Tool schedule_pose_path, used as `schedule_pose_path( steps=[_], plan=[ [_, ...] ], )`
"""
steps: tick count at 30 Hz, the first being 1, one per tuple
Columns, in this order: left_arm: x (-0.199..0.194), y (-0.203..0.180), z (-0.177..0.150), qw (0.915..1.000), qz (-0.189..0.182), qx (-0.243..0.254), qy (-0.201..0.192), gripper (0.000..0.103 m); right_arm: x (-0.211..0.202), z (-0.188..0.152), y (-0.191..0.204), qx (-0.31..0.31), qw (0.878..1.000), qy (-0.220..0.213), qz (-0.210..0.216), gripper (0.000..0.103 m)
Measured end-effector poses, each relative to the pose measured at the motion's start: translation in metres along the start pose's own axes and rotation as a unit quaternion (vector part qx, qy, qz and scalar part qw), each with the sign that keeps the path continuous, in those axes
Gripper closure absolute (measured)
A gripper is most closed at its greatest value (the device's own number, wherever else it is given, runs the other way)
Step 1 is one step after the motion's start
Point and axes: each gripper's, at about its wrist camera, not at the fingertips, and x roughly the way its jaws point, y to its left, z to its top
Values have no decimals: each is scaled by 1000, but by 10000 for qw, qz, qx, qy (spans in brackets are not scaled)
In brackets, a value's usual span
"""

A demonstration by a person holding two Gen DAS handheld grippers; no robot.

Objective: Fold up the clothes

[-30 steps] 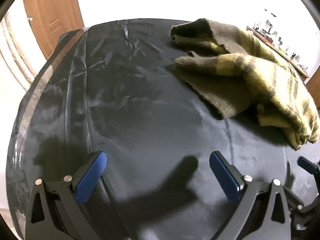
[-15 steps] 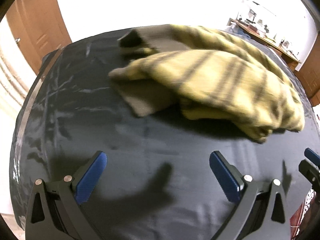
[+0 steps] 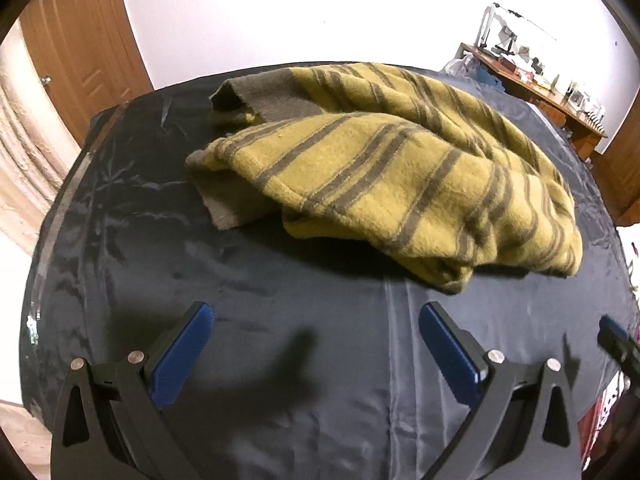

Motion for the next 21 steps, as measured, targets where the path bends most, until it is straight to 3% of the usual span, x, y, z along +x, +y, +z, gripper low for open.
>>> schedule_pose_path(
  steps=[11, 16, 19, 21],
  plan=[
    [6, 32, 18, 9998, -12, -202, 14, 0, 38, 36, 25, 381, 9968, 82, 696, 0],
    [26, 54, 33, 9985, -337, -392, 167, 0, 70, 55, 31, 933, 9900, 290, 1017, 0],
    [39, 72, 42, 9938, -795, -729, 260, 0, 87, 58, 33, 1338, 9821, 504, 1226, 0],
    [48, 80, 46, 9915, -895, -880, 342, 0, 96, 60, 39, 1405, 9803, 576, 1264, 0]
  ],
)
